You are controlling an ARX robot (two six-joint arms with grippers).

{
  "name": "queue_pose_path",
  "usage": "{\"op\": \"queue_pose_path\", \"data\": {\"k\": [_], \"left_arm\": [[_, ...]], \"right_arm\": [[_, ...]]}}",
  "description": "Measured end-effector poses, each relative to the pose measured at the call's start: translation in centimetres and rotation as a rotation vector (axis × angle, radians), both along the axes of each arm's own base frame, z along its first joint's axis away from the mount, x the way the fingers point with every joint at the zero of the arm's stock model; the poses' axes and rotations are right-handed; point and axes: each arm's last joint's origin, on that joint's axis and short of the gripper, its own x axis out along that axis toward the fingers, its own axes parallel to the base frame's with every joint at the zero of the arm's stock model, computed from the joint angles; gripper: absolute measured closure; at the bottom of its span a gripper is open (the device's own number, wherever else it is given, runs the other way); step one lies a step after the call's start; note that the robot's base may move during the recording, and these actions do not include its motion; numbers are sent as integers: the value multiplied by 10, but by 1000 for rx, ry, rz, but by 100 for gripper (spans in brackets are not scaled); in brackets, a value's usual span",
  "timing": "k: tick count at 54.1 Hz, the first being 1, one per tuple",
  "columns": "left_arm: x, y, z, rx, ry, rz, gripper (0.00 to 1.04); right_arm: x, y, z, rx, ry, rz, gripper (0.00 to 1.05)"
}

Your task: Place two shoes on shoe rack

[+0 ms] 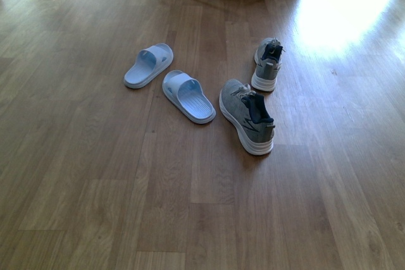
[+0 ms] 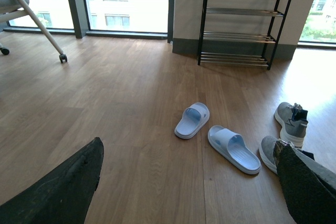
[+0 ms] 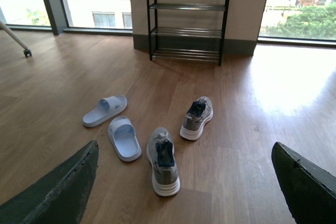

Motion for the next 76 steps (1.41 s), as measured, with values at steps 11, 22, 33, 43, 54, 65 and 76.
{"op": "queue_pose_path", "data": {"k": [11, 22, 33, 43, 54, 65, 76], "left_arm": [[0, 0, 0, 0, 0, 0, 9], [0, 0, 0, 0, 0, 0, 9], [0, 0, 0, 0, 0, 0, 9], [0, 0, 0, 0, 0, 0, 9], [0, 0, 0, 0, 0, 0, 9], [0, 0, 0, 0, 0, 0, 9], [0, 0, 0, 0, 0, 0, 9]], "right_arm": [[0, 0, 0, 0, 0, 0, 9], [0, 0, 0, 0, 0, 0, 9], [0, 0, 0, 0, 0, 0, 9], [0, 0, 0, 0, 0, 0, 9], [0, 0, 0, 0, 0, 0, 9], [0, 0, 0, 0, 0, 0, 9], [0, 0, 0, 0, 0, 0, 9]]}}
